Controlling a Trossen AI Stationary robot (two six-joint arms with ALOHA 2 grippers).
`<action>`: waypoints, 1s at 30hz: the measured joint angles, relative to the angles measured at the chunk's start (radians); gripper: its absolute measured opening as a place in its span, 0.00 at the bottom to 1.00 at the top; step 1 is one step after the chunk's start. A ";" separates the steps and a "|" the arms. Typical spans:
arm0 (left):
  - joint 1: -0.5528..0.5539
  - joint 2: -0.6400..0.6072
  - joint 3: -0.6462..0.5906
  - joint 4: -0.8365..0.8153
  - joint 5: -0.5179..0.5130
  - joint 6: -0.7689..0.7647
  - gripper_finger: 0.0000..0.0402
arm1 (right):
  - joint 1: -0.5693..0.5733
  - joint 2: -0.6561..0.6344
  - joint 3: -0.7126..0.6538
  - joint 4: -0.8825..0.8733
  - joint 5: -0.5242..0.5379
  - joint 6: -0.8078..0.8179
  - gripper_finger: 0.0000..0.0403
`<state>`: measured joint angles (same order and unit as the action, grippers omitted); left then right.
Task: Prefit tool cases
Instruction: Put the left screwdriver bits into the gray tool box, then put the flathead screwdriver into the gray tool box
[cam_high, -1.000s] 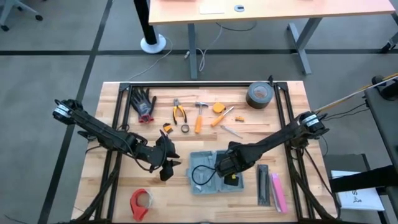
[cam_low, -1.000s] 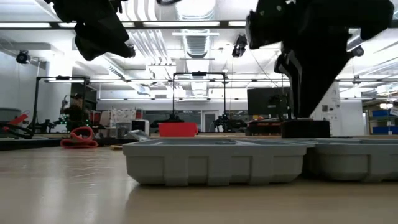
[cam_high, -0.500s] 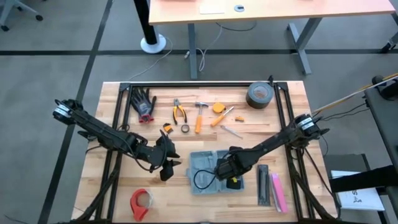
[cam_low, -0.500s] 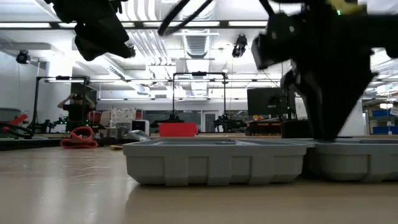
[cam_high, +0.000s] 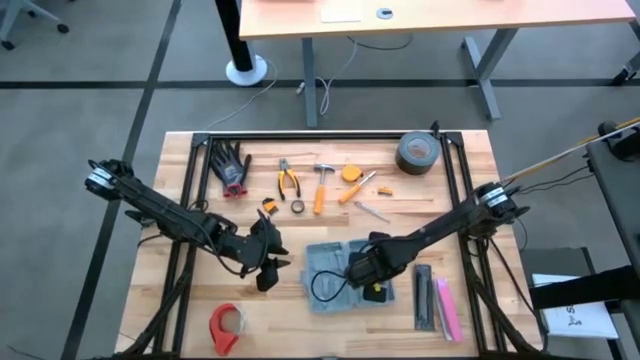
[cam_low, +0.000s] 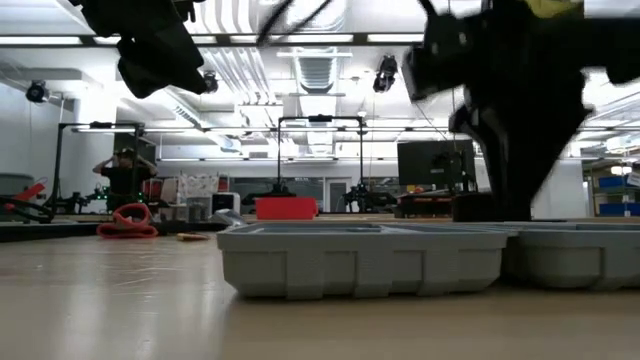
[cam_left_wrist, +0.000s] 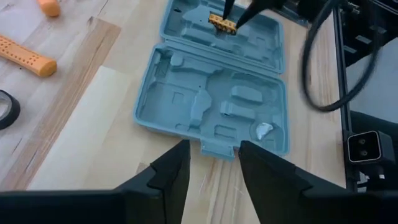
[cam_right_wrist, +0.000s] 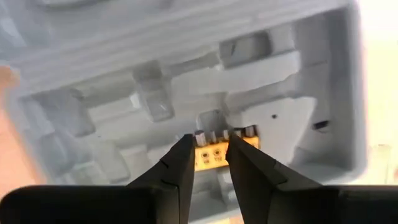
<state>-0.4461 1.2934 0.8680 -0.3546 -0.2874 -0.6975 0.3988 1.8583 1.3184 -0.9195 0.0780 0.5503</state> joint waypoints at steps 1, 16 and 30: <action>0.000 0.000 0.000 0.000 0.000 0.000 0.36 | 0.000 -0.008 0.002 -0.004 0.001 0.002 0.21; -0.001 0.140 0.000 0.151 0.090 -0.021 0.38 | 0.014 -0.037 -0.036 -0.128 0.023 0.053 0.17; 0.000 0.356 0.146 0.153 0.109 0.069 0.37 | 0.087 -0.038 -0.095 -0.167 0.027 0.165 0.20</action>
<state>-0.4465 1.6491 1.0137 -0.2020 -0.1785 -0.6283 0.4859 1.8198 1.2237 -1.0866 0.1051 0.7150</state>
